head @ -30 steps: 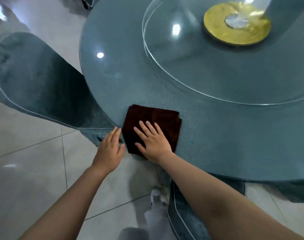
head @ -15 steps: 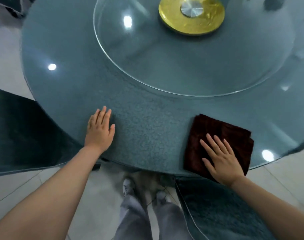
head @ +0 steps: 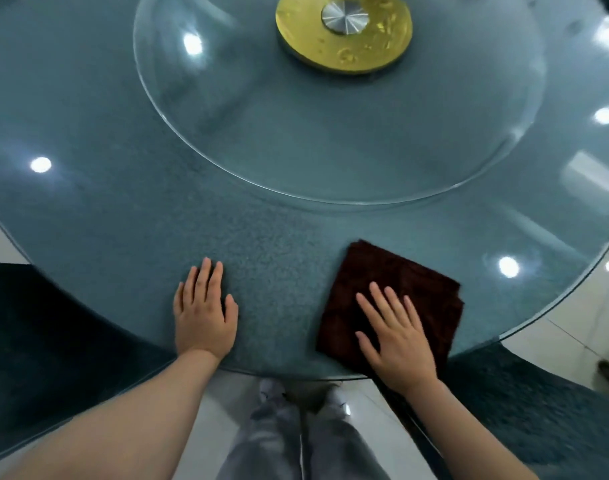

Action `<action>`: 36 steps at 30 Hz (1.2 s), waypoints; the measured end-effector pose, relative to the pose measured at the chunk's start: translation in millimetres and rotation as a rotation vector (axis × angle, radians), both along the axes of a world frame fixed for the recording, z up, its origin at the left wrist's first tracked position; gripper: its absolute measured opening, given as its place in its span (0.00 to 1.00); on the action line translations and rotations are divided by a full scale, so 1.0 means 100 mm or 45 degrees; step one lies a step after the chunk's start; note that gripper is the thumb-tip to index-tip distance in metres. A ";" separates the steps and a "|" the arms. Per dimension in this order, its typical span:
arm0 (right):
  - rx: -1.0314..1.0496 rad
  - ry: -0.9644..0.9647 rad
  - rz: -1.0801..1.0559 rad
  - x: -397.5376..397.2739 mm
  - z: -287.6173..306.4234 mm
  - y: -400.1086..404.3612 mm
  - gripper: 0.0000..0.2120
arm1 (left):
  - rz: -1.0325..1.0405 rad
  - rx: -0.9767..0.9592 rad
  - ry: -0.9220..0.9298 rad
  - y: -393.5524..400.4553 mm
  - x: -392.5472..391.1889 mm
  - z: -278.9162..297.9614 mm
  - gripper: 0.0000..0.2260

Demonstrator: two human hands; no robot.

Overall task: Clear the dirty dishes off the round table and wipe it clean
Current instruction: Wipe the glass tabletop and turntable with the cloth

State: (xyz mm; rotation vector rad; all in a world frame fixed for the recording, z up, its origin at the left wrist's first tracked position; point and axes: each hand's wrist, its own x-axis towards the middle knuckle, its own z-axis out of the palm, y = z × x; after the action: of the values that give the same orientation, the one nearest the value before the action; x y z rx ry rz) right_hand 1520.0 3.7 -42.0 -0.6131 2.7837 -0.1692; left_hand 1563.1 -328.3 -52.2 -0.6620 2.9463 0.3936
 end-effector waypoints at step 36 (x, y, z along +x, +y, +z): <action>-0.033 0.068 -0.436 -1.48 -0.08 -1.43 0.32 | 0.014 -0.035 0.055 -0.01 0.01 -0.04 0.28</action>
State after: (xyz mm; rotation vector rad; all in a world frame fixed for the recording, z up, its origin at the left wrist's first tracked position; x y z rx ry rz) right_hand 1371.8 -139.6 -49.6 -0.1429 2.9216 -0.2618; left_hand 1563.7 -328.9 -56.0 -0.6811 2.9955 0.3744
